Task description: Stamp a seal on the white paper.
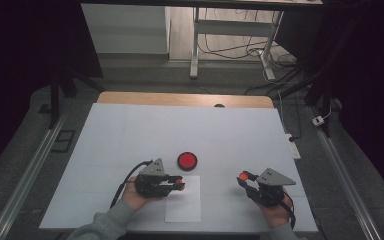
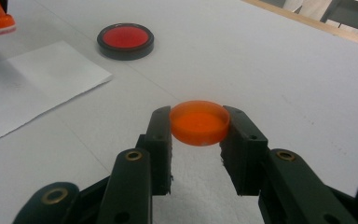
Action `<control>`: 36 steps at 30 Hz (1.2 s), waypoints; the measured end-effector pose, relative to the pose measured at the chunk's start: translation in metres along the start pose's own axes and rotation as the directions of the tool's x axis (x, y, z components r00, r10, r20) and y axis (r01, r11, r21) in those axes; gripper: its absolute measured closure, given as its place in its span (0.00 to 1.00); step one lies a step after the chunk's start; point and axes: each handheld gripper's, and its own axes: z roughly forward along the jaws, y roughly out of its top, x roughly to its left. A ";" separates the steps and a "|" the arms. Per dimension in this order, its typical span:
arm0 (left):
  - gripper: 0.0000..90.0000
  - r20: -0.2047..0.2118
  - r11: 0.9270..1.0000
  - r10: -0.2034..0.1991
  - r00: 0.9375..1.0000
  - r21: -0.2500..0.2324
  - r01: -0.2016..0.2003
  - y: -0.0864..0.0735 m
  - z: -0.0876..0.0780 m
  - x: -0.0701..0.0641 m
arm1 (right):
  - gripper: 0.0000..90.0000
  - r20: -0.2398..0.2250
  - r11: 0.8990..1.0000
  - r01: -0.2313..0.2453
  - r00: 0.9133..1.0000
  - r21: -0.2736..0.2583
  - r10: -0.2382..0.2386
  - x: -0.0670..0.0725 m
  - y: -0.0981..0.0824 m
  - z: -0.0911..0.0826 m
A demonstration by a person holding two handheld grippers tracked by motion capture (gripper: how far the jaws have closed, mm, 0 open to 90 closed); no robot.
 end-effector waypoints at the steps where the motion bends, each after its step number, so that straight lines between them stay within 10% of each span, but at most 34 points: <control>1: 0.80 0.003 1.000 0.001 1.000 0.002 -0.001 0.000 0.001 0.000 | 0.72 0.001 1.000 0.000 1.000 0.000 0.000 0.000 0.000 0.000; 36: 0.80 -0.028 0.995 0.027 0.999 0.101 -0.024 -0.013 0.027 -0.003 | 0.72 0.001 1.000 -0.002 1.000 0.001 0.002 0.000 0.000 0.001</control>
